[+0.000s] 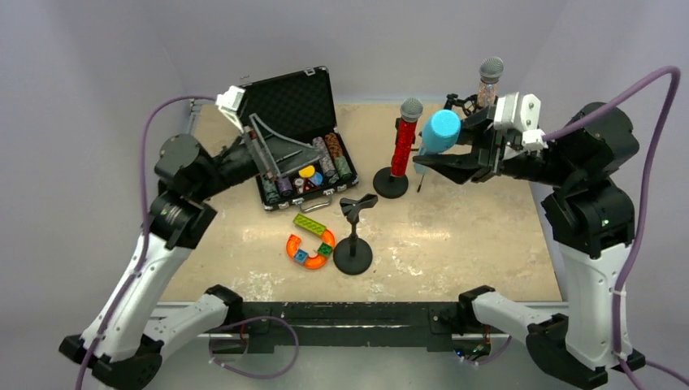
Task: Attach the microphones to the stand
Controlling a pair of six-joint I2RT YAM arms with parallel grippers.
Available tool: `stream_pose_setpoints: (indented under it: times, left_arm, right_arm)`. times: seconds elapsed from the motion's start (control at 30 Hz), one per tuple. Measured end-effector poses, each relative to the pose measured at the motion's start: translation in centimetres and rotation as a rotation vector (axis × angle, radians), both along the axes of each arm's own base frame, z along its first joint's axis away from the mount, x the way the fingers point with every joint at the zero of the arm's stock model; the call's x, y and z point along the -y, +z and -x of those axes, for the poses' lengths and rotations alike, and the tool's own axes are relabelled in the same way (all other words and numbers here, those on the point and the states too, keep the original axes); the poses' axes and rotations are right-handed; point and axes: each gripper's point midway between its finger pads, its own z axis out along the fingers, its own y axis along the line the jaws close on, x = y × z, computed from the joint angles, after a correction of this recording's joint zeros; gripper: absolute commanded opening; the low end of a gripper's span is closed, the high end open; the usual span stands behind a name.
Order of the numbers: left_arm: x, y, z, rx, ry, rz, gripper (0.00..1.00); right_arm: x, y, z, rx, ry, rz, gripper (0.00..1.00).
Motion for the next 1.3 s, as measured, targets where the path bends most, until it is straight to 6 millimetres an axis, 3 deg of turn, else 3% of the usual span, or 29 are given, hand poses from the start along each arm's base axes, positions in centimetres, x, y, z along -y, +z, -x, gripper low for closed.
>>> stream_pose_setpoints:
  times: [0.13, 0.27, 0.4, 0.53, 0.73, 0.97, 1.3]
  left_arm:
    - [-3.9, -2.1, 0.9, 0.182, 0.234, -0.199, 0.99]
    - [-8.5, -4.8, 3.3, 0.399, 0.415, -0.352, 0.99]
    - [-10.4, -8.4, 4.3, 0.522, 0.462, -0.471, 0.99]
    - [-10.4, -13.0, 3.5, 0.515, 0.423, -0.597, 0.99]
    - [-10.3, -17.5, 3.4, 0.515, 0.381, -0.668, 0.99]
    - [-10.1, -19.7, 2.9, 0.546, 0.370, -0.696, 0.99]
    - [-8.6, -20.6, 3.0, 0.622, 0.293, -0.661, 0.99]
  right_arm:
    - [0.9, -3.9, -0.3, -0.190, -0.018, -0.008, 0.00]
    - [0.8, -8.7, 0.5, -0.342, 0.025, 0.025, 0.00]
    - [1.0, -12.1, 0.7, -0.408, 0.040, 0.058, 0.00]
    - [1.5, -14.1, 0.9, -0.401, 0.024, 0.081, 0.00]
    - [1.8, -15.3, 0.9, -0.398, 0.023, 0.091, 0.00]
    - [1.9, -16.4, 0.4, -0.419, 0.023, 0.090, 0.00]
    - [1.9, -17.3, 0.2, -0.436, 0.031, 0.087, 0.00]
